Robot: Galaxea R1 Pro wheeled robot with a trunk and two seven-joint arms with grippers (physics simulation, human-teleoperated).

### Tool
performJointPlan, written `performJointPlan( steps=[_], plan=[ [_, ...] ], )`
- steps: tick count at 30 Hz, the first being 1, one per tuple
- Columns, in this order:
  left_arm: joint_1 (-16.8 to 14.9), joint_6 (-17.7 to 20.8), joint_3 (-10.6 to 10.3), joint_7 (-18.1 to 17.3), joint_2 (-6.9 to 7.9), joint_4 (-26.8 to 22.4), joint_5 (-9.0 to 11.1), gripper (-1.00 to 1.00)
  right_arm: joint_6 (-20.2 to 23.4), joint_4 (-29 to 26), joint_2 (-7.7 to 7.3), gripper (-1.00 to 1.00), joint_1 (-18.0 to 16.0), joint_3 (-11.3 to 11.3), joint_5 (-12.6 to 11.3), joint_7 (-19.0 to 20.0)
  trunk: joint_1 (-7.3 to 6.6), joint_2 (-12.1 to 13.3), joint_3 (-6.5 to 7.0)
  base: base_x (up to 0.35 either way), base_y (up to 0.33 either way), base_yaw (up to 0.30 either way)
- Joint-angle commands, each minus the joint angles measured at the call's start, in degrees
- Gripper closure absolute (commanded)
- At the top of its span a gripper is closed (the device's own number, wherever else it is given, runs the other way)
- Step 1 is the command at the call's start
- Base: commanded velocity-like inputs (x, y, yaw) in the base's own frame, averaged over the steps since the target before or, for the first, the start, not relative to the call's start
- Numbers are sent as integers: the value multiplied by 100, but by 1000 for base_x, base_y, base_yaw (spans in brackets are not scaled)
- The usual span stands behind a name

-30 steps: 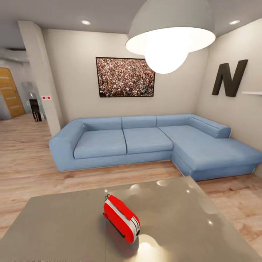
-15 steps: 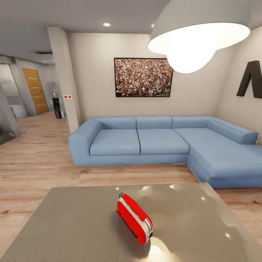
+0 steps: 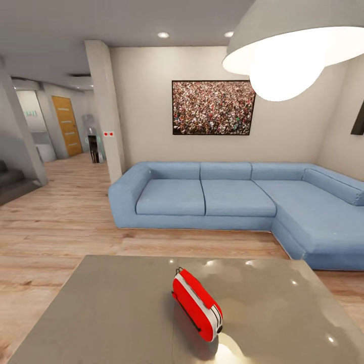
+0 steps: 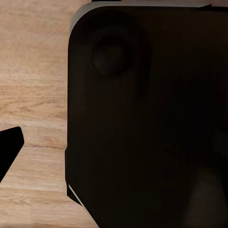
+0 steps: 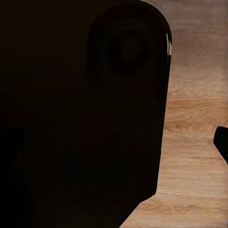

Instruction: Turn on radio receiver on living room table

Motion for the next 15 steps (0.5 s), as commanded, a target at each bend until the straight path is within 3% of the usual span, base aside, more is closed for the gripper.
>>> performJointPlan(
  steps=[1,10,15],
  plan=[
    [0,0,0,0,0,0,0,-100,0,0,0,-100,0,1,0,0,0,0,0,46,0,7],
    [0,-1,0,-12,0,0,0,-100,0,0,0,-100,0,2,0,0,0,0,0,212,0,2],
    [-3,-2,-6,-8,0,0,0,-100,-5,0,0,-100,0,-4,0,0,0,0,0,60,0,0]
  ],
)
